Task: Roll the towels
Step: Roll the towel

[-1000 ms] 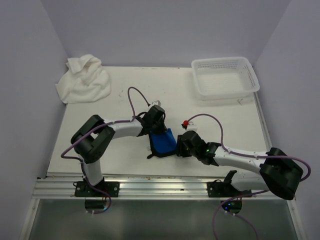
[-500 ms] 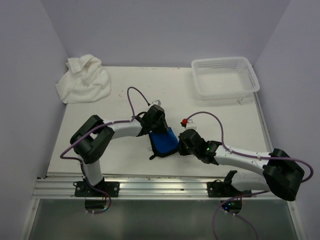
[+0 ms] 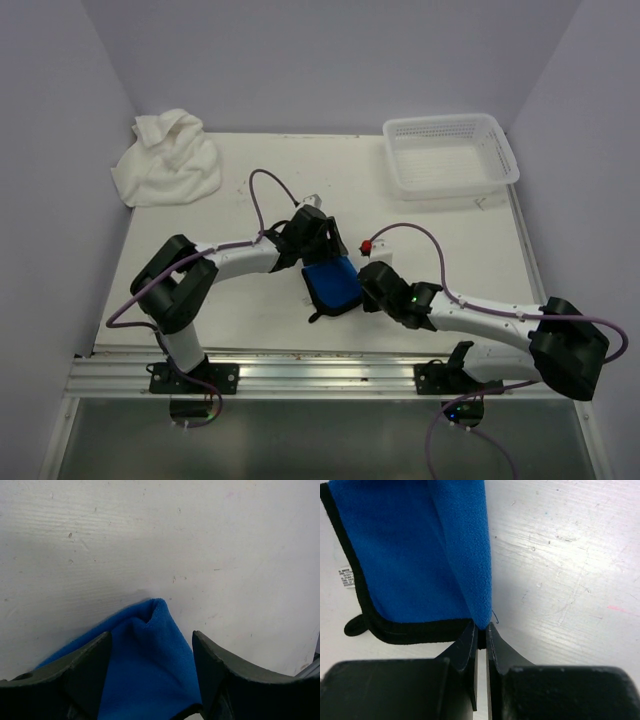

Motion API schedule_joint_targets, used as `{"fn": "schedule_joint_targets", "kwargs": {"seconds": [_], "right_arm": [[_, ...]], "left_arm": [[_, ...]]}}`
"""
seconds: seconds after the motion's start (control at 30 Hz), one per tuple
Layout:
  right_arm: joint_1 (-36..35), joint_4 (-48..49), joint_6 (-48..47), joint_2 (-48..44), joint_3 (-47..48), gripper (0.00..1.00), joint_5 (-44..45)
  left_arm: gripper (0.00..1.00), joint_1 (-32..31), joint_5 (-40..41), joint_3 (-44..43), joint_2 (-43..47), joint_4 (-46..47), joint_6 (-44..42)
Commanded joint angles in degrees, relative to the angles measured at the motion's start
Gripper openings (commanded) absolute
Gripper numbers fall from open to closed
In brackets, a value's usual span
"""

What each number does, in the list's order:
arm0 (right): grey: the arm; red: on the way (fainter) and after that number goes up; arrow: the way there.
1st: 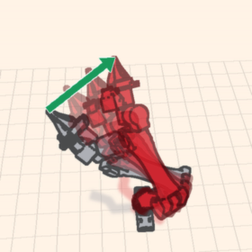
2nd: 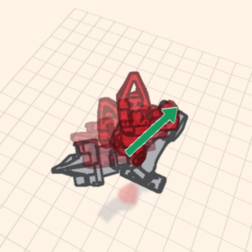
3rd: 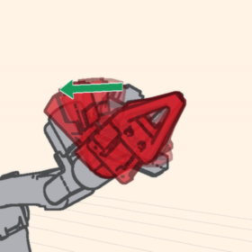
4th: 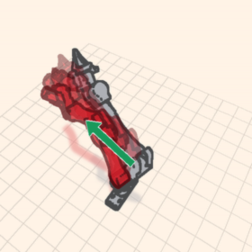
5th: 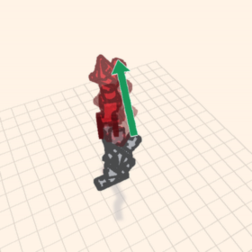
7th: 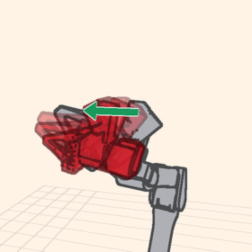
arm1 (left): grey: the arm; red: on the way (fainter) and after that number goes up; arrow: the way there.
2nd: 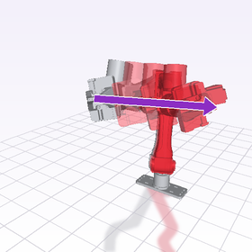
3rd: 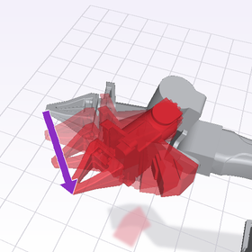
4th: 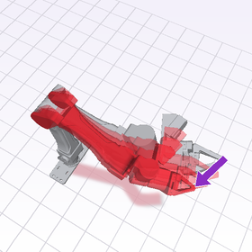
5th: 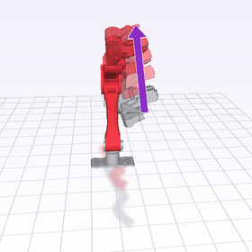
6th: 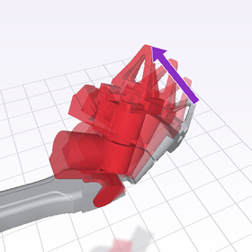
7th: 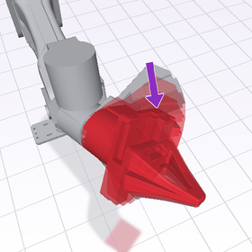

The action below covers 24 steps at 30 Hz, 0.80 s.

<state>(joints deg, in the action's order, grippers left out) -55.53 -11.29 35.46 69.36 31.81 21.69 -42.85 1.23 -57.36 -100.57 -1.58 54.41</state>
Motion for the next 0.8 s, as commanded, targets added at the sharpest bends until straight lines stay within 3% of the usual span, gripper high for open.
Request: {"fn": "schedule_joint_targets", "kwargs": {"seconds": [0.0,0.47,0.77], "right_arm": [[-0.89,-1.01,-1.45,0.33,2.72,0.00,4.32],[-6.61,-5.15,-2.94,5.69,7.56,0.00,13.28],[-9.51,-8.22,-1.80,10.00,10.11,0.00,18.64]], "left_arm": [[0.69,0.40,-0.88,-1.70,2.49,-0.17,-0.89],[0.65,-0.57,-4.05,-1.79,2.84,0.62,-0.18],[0.64,-0.57,0.42,-1.79,4.07,-2.63,-2.56]]}}
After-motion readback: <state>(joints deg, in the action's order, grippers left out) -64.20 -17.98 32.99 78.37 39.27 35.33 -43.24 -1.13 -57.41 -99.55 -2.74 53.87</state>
